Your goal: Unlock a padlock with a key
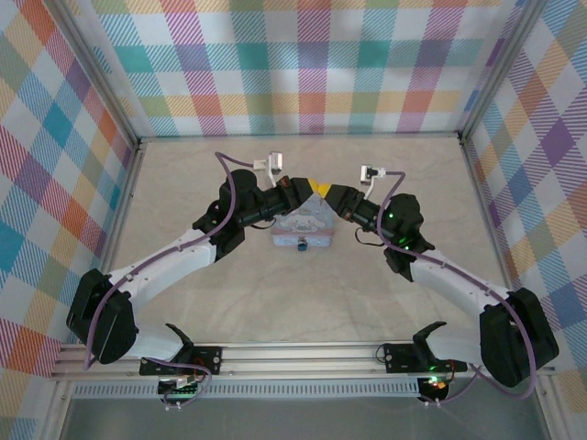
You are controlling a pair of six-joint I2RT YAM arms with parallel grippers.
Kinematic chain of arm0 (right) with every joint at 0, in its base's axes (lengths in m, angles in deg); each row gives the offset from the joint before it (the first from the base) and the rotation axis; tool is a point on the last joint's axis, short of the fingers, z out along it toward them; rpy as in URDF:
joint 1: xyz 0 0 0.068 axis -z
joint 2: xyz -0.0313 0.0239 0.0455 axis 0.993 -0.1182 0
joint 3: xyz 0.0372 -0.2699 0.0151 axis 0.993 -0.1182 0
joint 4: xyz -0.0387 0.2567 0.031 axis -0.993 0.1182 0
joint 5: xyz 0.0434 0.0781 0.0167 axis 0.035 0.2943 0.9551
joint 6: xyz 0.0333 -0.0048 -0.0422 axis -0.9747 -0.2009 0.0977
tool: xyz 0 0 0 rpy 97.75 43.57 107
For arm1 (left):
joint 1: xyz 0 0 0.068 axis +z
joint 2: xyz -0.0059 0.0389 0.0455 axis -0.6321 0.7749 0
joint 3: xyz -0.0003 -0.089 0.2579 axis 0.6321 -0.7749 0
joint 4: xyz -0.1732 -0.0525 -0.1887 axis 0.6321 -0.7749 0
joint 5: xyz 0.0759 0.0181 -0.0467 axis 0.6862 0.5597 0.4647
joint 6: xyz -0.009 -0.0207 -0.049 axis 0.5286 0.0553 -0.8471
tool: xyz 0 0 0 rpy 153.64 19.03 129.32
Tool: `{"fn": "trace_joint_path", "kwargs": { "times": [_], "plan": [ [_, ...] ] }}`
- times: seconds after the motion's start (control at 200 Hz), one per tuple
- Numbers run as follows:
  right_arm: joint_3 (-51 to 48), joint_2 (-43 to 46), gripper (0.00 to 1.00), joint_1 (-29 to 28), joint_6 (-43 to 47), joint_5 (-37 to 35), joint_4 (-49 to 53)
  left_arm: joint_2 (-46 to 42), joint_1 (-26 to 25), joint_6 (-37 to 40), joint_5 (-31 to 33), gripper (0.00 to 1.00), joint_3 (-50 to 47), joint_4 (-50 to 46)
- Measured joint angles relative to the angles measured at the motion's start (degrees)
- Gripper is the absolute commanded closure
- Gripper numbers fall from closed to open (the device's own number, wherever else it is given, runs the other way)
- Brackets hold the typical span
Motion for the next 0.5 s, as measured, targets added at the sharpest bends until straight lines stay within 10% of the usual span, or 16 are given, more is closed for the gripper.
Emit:
{"fn": "trace_joint_path", "kwargs": {
  "times": [0.09, 0.5],
  "plan": [
    [-0.3, 0.0, 0.42, 0.0, 0.0, -0.4, 0.7, 0.0, 0.0, 0.0, 0.0, 1.00, 0.0, 0.1],
    [-1.4, 1.2, 0.47, 0.0, 0.7, -1.7, 2.4, -0.3, 0.0, 0.0, 0.0, 1.00, 0.0, 0.3]
  ]
}}
